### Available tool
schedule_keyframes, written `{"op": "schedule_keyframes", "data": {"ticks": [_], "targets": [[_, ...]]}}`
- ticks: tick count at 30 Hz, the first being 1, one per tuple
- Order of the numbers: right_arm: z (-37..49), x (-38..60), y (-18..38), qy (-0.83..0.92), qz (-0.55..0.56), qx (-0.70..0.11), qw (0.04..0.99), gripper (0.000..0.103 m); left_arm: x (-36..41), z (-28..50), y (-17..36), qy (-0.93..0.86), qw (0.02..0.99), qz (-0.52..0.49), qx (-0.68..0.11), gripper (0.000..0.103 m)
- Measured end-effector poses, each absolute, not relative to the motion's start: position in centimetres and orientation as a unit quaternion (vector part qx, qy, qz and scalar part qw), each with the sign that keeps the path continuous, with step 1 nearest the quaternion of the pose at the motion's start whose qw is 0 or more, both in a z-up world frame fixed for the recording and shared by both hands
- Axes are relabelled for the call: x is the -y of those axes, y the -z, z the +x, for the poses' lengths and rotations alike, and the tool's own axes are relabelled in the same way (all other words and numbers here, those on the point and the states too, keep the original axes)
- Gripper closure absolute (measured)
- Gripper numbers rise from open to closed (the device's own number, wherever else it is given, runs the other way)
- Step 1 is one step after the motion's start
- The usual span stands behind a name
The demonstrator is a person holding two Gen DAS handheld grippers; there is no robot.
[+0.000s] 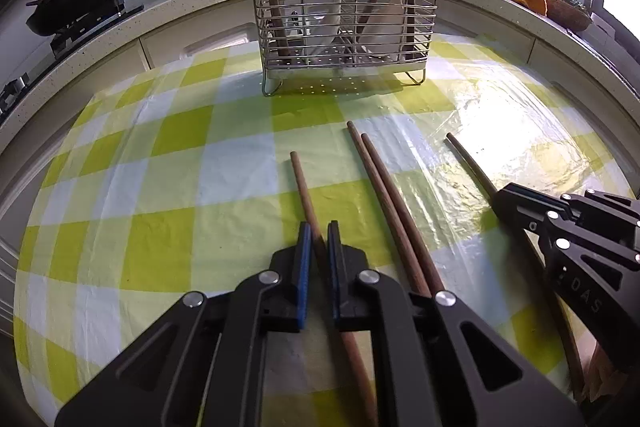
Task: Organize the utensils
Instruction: 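Close the right gripper on a chopstick while the left gripper closes on another, then lift both chopsticks upright and carry them over the wire rack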
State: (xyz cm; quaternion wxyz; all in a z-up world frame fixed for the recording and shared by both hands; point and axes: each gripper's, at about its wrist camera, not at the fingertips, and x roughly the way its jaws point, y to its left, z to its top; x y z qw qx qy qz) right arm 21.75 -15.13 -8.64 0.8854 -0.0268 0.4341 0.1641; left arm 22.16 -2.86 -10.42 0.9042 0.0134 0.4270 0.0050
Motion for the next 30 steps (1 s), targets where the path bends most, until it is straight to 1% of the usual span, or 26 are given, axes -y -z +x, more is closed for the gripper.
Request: {"op": "schedule_keyframes", "data": {"ticks": [4, 10, 18, 30], "targets": [[21.8, 15.2, 8.5, -0.166, -0.021, -0.432, 0.886, 0.096, 2.1, 22.1, 10.3, 0.001, 0.903, -0.003, -0.430, 0.097], [21.6, 15.5, 6.8, -0.171, -0.009, -0.410, 0.896, 0.096, 1.1, 21.5, 8.7, -0.003, 0.912, -0.011, -0.410, 0.097], [21.3, 15.9, 3.4, -0.178, 0.007, -0.374, 0.910, 0.096, 0.2, 20.4, 4.9, 0.002, 0.924, -0.030, -0.382, 0.097], [20.0, 15.6, -2.1, -0.190, 0.004, -0.313, 0.930, 0.096, -0.2, 18.2, -1.7, -0.003, 0.950, -0.026, -0.310, 0.097]]}}
